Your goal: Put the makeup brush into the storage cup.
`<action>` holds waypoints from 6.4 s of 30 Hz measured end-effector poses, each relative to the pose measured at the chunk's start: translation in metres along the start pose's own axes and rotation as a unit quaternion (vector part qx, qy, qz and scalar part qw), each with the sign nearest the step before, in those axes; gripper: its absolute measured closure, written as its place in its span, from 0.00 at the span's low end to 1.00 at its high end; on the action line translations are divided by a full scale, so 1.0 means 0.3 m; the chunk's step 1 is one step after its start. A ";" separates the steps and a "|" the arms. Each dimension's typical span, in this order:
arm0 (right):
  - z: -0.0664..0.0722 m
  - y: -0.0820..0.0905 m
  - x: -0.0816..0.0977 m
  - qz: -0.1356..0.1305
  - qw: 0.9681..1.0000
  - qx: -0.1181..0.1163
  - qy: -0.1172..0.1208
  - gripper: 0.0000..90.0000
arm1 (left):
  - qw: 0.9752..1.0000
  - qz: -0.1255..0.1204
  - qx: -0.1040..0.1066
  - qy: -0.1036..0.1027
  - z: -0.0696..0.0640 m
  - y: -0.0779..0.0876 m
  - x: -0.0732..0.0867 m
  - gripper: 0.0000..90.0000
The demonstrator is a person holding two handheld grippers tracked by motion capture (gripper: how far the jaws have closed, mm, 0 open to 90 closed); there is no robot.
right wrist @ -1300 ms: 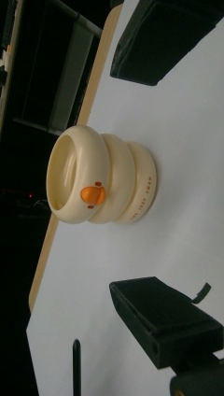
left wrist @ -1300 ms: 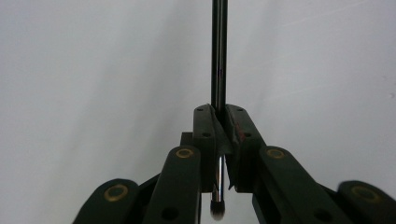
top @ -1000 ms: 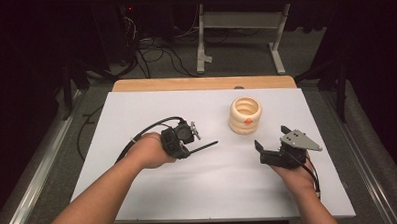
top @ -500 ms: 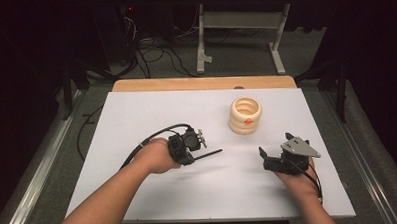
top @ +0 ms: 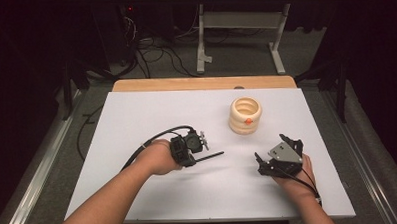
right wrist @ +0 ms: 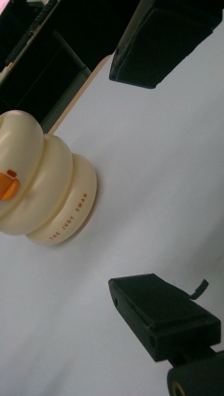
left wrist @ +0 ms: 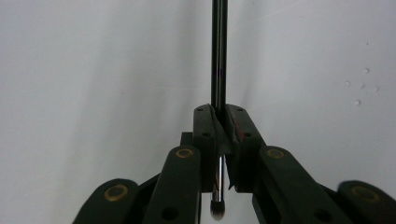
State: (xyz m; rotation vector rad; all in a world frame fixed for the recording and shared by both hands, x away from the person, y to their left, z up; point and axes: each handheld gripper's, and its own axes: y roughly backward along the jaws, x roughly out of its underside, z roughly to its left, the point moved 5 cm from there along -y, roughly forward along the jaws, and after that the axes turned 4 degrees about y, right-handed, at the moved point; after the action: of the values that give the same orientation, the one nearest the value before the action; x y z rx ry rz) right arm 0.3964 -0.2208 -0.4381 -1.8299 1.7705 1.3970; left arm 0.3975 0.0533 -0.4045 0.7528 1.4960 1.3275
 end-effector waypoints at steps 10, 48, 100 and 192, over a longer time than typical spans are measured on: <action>0.039 -0.002 -0.015 0.014 0.996 0.026 0.089 0.07 | 1.000 -0.005 -0.002 0.001 0.002 0.006 -0.003 0.93; 0.115 0.015 -0.062 0.019 0.947 0.088 0.308 0.13 | 1.000 0.005 -0.008 -0.005 -0.006 0.014 -0.028 0.93; 0.247 0.023 -0.098 0.002 0.902 0.049 0.428 0.57 | 0.999 0.015 -0.002 -0.042 -0.052 -0.013 -0.098 0.93; 0.333 0.018 -0.093 -0.010 0.870 0.030 0.492 0.95 | 0.998 0.017 0.017 -0.056 -0.087 -0.063 -0.185 0.92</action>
State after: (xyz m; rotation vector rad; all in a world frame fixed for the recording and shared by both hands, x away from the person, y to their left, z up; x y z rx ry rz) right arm 0.3515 -0.1316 -0.4667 -2.7666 2.0973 0.3138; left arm 0.3952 -0.0105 -0.4103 0.8632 1.4262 1.2669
